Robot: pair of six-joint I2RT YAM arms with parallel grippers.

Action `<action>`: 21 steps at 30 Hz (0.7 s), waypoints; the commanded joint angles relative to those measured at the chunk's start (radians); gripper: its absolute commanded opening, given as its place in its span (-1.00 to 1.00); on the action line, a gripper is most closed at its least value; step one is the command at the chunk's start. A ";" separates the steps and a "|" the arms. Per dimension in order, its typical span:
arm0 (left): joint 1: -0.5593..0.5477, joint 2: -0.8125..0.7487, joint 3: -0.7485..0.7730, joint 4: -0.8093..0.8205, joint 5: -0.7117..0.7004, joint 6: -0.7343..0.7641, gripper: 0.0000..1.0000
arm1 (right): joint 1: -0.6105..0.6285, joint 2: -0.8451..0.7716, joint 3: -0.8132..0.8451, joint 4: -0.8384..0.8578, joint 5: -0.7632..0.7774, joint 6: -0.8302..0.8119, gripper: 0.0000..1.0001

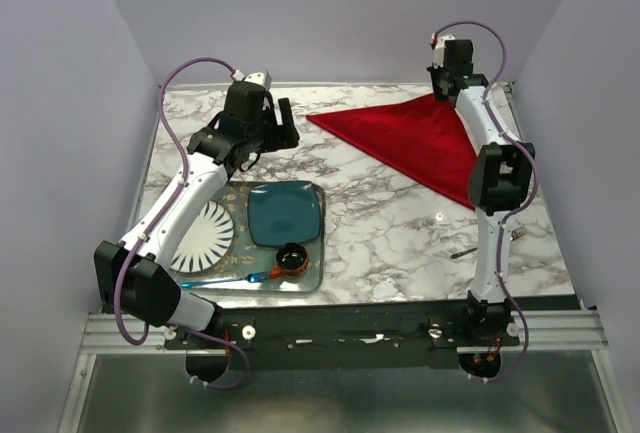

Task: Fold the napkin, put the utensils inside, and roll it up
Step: Fold the napkin

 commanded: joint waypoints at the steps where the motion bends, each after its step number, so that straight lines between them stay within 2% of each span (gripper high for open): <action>1: 0.007 0.009 0.033 -0.001 0.021 0.007 0.73 | -0.012 0.057 0.070 0.012 -0.021 -0.004 -0.99; 10: 0.012 0.017 0.034 0.001 0.028 0.005 0.74 | -0.020 0.106 0.150 0.018 -0.036 0.004 -0.99; 21: 0.020 0.014 0.029 0.004 0.030 0.004 0.74 | -0.021 0.136 0.164 0.029 -0.039 -0.005 -0.99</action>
